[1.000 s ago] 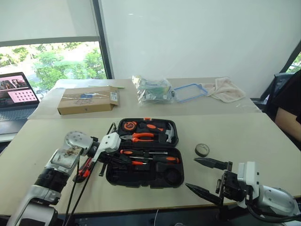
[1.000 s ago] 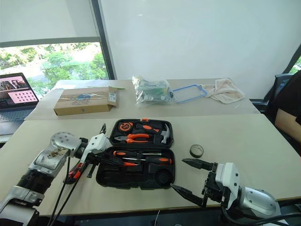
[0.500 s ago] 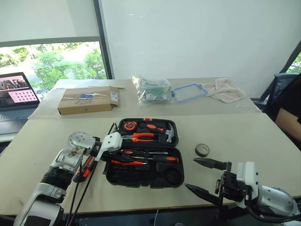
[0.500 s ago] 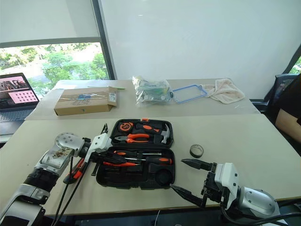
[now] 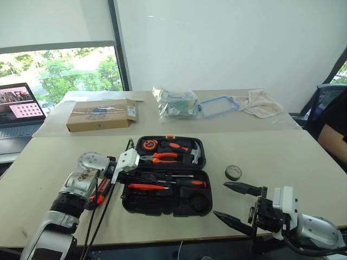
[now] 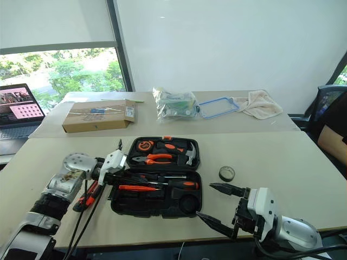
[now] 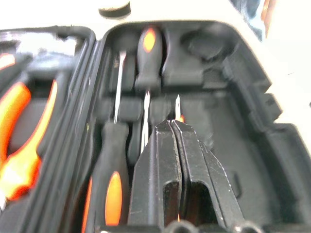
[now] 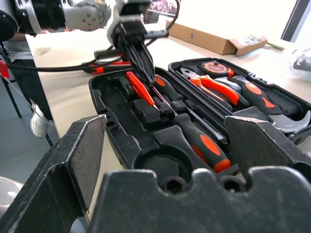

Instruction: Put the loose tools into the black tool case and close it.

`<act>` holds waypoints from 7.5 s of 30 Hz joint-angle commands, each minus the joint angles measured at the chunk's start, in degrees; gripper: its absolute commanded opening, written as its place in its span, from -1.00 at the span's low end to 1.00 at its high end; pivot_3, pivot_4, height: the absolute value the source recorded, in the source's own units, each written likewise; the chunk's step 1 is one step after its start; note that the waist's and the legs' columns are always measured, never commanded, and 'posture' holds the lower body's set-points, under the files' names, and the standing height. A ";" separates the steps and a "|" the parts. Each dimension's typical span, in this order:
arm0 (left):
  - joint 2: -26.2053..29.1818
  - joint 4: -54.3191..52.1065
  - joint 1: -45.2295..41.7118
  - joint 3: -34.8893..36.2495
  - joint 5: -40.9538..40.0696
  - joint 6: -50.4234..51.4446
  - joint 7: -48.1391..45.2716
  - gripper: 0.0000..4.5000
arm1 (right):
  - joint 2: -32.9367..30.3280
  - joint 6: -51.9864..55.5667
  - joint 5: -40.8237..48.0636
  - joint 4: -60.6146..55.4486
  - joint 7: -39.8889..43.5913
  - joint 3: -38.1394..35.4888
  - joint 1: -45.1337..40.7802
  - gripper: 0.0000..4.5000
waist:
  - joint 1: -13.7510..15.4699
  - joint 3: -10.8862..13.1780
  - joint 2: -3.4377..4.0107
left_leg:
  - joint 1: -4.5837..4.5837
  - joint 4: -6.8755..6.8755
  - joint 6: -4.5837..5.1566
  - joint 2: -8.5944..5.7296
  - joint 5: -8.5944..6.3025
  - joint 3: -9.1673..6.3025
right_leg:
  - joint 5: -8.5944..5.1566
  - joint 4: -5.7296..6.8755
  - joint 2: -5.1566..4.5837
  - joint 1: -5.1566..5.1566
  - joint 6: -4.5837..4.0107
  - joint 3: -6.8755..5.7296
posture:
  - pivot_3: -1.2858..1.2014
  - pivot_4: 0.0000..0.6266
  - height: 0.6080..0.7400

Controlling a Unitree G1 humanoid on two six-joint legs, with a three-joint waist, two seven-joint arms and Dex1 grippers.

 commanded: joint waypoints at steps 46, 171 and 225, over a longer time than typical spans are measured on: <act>-2.81 -2.13 2.13 2.31 -2.24 -2.56 2.54 -0.96 | 0.80 -1.43 -0.50 -0.78 -0.04 0.06 -1.13 1.00 | -0.01 -0.07 0.11 | 0.00 0.00 0.01 0.00 0.00 0.00 | 0.02 -0.02 0.01 0.00 0.01 0.01 | 0.03 -0.52 1.00; 13.45 -22.28 27.15 25.46 -17.76 22.34 14.92 -0.33 | -0.72 -1.21 2.19 1.97 2.72 1.52 -8.90 1.00 | -0.75 0.07 0.42 | 1.03 -0.93 -0.09 0.03 -0.34 -0.03 | 0.14 -0.78 0.20 0.42 -0.20 -0.25 | 0.03 -0.52 1.00; 5.04 -24.19 8.63 8.40 -8.61 20.74 11.70 0.81 | -0.58 -2.10 0.36 0.58 1.41 0.75 -2.68 1.00 | -0.08 0.11 0.40 | 0.77 -0.47 -0.05 0.03 -0.34 -0.03 | 0.16 -0.27 0.18 0.10 -0.26 0.02 | 0.03 -0.52 1.00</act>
